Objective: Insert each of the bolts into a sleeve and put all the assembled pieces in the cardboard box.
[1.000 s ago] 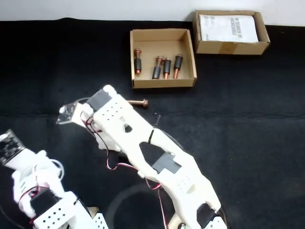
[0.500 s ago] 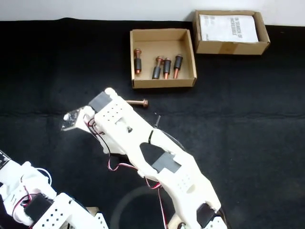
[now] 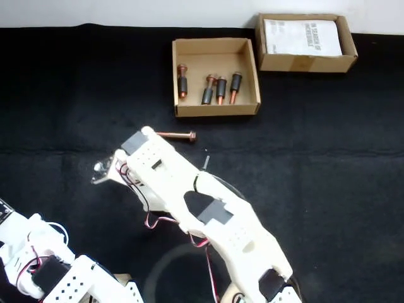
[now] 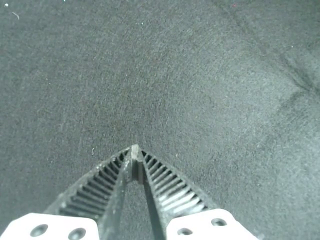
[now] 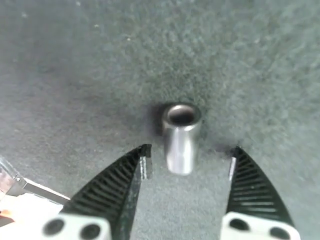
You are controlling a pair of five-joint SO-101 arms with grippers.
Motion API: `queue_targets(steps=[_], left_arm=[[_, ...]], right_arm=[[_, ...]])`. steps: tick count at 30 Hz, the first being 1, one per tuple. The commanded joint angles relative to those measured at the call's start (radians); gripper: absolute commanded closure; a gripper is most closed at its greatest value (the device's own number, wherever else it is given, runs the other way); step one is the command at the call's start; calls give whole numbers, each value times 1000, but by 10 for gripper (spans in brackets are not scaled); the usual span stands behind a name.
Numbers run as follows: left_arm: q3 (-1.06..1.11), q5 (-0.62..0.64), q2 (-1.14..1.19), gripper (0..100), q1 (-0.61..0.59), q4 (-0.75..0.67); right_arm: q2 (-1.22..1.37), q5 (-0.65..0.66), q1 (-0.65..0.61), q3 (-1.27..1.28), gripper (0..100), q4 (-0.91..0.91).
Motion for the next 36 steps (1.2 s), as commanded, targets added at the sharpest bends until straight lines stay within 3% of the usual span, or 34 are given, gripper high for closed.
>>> queue_targets(steps=[1, 9, 13, 22, 31, 36], left_arm=[[16, -8, -39, 990, -7, 2], [16, -8, -42, 990, -5, 2], [16, -8, -42, 990, -5, 2], [16, -8, -42, 990, -1, 2], [16, -8, -39, 990, 1, -2], [16, -8, -39, 990, 1, -2]], right_arm=[[51, 12, 4, -85, 774, 1], [197, 5, 4, -331, 780, 81], [226, -2, 8, -394, 916, 84], [220, -155, 16, -406, 991, 87], [-82, -163, 64, -404, 991, 87], [-254, -255, 99, -404, 991, 85]])
